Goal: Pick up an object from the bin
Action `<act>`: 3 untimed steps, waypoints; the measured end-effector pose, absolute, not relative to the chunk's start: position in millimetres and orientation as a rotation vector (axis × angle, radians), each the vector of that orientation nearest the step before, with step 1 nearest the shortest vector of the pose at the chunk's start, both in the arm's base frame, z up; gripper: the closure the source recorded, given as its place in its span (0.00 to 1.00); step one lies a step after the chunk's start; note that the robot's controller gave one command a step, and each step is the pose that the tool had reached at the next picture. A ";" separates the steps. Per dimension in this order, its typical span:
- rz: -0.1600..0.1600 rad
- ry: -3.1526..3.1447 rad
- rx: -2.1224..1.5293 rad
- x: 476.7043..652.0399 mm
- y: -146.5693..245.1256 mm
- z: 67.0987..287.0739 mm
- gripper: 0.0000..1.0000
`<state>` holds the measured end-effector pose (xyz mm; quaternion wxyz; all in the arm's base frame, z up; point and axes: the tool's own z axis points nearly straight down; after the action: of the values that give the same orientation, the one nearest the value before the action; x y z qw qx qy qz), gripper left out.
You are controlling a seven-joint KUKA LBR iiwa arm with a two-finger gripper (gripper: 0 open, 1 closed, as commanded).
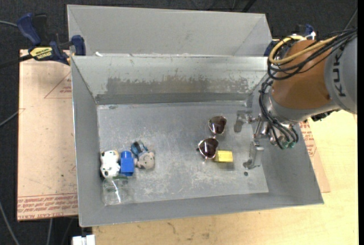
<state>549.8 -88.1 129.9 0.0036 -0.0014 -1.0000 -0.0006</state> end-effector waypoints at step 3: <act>-0.001 -3.142 -0.065 530.7 -56.0 122.1 0.00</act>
Offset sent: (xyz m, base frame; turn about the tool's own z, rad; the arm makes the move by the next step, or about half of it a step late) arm -0.0274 0.0321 -0.0160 0.1838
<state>530.7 -56.0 122.1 -0.0005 -0.0206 -0.9998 -0.0003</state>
